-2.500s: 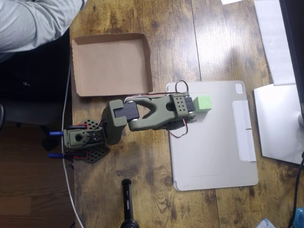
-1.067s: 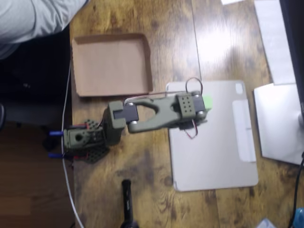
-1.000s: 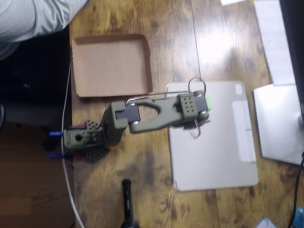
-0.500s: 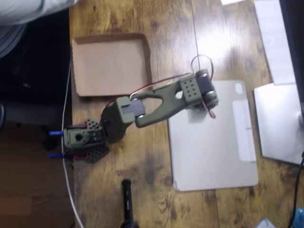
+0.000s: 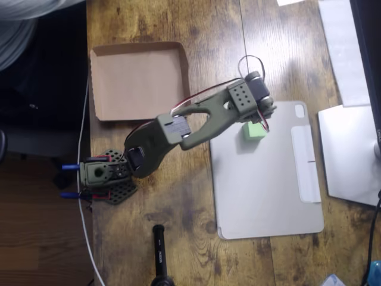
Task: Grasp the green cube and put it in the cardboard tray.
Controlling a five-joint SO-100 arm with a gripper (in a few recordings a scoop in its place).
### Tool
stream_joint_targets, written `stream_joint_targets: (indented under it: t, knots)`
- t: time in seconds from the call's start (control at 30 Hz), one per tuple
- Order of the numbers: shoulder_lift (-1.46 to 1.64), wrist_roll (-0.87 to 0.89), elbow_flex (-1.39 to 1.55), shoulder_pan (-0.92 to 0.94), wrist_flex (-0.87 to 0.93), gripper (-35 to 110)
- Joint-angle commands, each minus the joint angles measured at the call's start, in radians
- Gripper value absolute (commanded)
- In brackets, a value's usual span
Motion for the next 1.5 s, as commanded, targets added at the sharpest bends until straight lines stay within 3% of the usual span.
stream_joint_targets:
  t: [0.0,0.27,0.6,0.97,1.47]
  knots:
    - [-0.02,-0.002,-0.069,0.008,-0.02,8]
    - [-0.126,-0.054,-0.21,0.055,-0.057,16]
    - [-0.104,-0.055,-0.061,0.064,-0.086,32]
    - [-0.08,-0.051,0.117,0.058,-0.196,32]
    - [-0.009,-0.052,0.193,0.052,-0.293,6]
